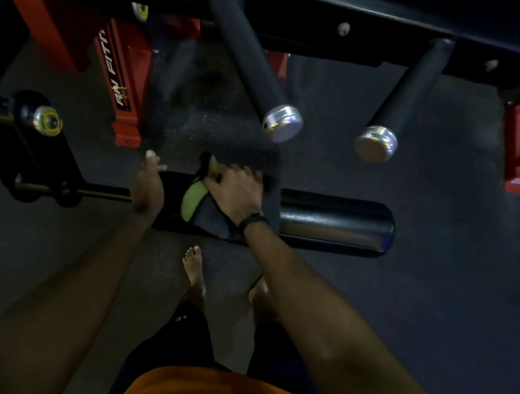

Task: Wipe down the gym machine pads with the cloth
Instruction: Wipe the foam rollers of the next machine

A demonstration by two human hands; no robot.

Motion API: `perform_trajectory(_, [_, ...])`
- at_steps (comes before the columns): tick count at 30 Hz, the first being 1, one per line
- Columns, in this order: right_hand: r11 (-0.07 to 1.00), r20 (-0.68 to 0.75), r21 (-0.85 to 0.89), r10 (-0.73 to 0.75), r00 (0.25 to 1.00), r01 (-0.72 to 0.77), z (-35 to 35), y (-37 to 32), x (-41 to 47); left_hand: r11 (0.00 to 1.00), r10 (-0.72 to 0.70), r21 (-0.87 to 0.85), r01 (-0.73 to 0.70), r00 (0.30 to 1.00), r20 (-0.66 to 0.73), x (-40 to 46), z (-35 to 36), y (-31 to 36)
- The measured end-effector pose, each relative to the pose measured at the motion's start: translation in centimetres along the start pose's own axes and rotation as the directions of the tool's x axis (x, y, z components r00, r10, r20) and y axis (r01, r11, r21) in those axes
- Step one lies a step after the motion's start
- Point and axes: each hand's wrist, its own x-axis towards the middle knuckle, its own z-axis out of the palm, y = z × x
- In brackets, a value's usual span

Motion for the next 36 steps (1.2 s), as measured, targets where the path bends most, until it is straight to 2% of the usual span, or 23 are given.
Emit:
perform_trajectory(3, [0.999, -0.182, -0.027, -0.031, 0.983, 0.027, -1.7, 5.9, -2.7, 0.964, 0.019, 0.266, -0.006, 0.999, -0.045, -1.0, 0.8, 1.0])
perform_trajectory(5, [0.997, -0.212, -0.074, -0.022, 0.977, 0.006, -3.1, 9.6, -3.6, 0.931, 0.004, 0.365, 0.023, 0.997, -0.074, -1.5, 1.1, 1.9])
perform_trajectory(11, [0.972, -0.276, -0.121, 0.163, 0.947, -0.203, -7.3, 20.2, -6.6, 0.859, 0.048, 0.512, 0.017, 0.993, -0.112, -2.0, 1.2, 2.2])
perform_trajectory(14, [0.962, -0.325, -0.085, 0.220, 0.920, -0.261, -7.6, 21.5, -7.4, 0.826, 0.086, 0.564, -0.006, 0.990, -0.115, -1.5, 1.2, 1.7])
perform_trajectory(17, [0.951, -0.321, -0.079, 0.259, 0.911, -0.298, -6.2, 20.0, -9.2, 0.793, 0.184, 0.601, -0.099, 0.980, -0.081, -1.5, 0.9, 0.7])
perform_trajectory(21, [0.941, -0.277, -0.152, 0.252, 0.927, -0.302, -5.5, 20.0, -11.2, 0.820, 0.406, 0.495, -0.287, 0.901, -0.151, -2.1, 0.5, -2.2])
perform_trajectory(23, [0.927, -0.275, -0.181, 0.274, 0.922, -0.329, -6.1, 21.5, -10.1, 0.817, 0.460, 0.470, -0.334, 0.869, -0.183, -2.0, 0.4, -2.7])
perform_trajectory(25, [0.890, -0.209, -0.151, 0.396, 0.894, -0.429, -8.1, 22.8, -8.0, 0.814, 0.469, 0.469, -0.343, 0.864, -0.182, -1.9, 0.3, -2.7])
perform_trajectory(27, [0.826, -0.094, -0.045, 0.557, 0.825, -0.562, -10.4, 23.4, -5.9, 0.806, 0.483, 0.470, -0.360, 0.859, -0.171, -2.0, 0.3, -2.7])
perform_trajectory(29, [0.783, 0.015, 0.008, 0.622, 0.783, -0.622, -11.1, 23.8, -4.6, 0.821, 0.469, 0.452, -0.350, 0.864, -0.182, -2.0, 0.4, -2.8])
perform_trajectory(31, [0.799, 0.006, -0.039, 0.601, 0.799, -0.601, -10.8, 23.7, -4.7, 0.831, 0.448, 0.445, -0.332, 0.875, -0.185, -2.1, 0.6, -2.9])
perform_trajectory(36, [0.890, -0.181, -0.127, 0.412, 0.893, -0.437, -8.1, 20.5, -6.8, 0.820, 0.504, 0.386, -0.423, 0.853, -0.135, -1.7, 0.0, -4.0])
